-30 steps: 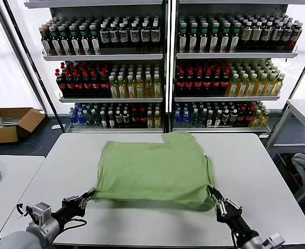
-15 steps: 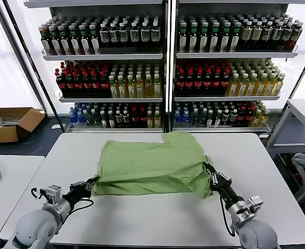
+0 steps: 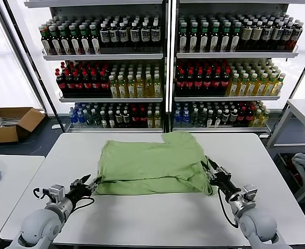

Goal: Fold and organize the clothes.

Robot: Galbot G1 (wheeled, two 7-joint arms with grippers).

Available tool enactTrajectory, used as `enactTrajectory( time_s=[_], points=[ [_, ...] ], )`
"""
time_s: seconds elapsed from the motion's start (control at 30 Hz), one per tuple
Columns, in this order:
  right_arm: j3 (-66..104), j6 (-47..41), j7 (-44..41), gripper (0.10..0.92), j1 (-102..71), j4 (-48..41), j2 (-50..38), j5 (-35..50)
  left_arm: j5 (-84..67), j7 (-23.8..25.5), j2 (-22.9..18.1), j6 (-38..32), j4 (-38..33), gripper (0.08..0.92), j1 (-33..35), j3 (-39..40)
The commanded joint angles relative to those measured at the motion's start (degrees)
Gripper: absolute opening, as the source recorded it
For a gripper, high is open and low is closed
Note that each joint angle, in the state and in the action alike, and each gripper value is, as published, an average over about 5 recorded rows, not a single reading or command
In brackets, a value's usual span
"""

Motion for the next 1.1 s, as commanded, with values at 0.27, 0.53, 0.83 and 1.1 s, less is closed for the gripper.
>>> enactTrajectory(
  time_s=[0.27,0.53,0.83,1.1],
  points=[
    [0.45,-3.80,2.16,0.815,-9.89,5.36,0.54,-5.34,1.01,-2.10,-4.82,0.62,-3.42,0.814,4.62,-0.75],
    [-3.52,-4.65,3.26,0.688,-7.35,4.16,2.12,-5.54,0.07,-1.72,-5.78,0.52,-0.83,0.823,3.05,-0.22],
    [-4.58,-4.50,4.18,0.428,-6.90,2.45,2.76,-5.95,-0.68,-0.39,-5.78,0.50,0.40,0.786,2.89,0.10],
    [-3.53,-5.40,5.87,0.194,-6.40,1.87,2.38,-3.15,-0.96,1.27,-4.51,0.52,1.09,0.562,2.85,-0.20]
  ],
)
